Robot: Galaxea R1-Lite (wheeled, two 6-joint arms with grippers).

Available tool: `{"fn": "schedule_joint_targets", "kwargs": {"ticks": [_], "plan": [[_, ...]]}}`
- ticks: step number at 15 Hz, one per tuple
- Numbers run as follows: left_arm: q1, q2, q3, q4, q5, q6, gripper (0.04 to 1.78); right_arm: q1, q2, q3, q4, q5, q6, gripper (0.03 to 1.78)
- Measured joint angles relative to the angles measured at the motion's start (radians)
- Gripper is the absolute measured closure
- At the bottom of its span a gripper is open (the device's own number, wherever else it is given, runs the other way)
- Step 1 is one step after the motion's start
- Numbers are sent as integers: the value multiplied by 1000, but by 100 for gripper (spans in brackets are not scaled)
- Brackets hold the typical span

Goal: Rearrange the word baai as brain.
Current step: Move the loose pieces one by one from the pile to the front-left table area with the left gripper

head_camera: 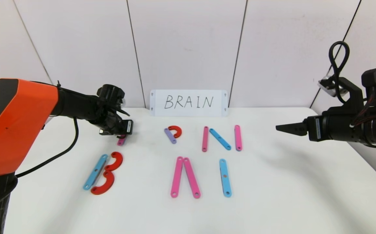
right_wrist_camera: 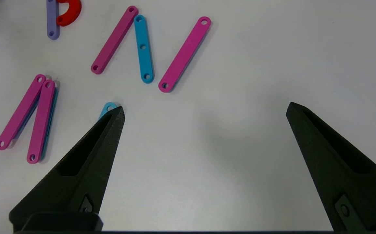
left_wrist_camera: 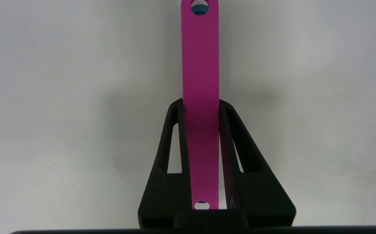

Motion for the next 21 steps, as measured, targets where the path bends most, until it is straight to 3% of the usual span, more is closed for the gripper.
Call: {"fn": "schedule_joint_targets", "kwargs": {"ticks": [6, 12, 21], "plan": [[-59, -133, 54, 73, 2, -45, 152, -9, 9, -3, 0, 29, 2, 7], [-147, -301, 218, 127, 16, -139, 152, -16, 17, -4, 0, 29, 2, 7], [-239, -338, 391, 150, 71, -269, 152, -14, 25, -1, -1, 29, -1, 7]]}}
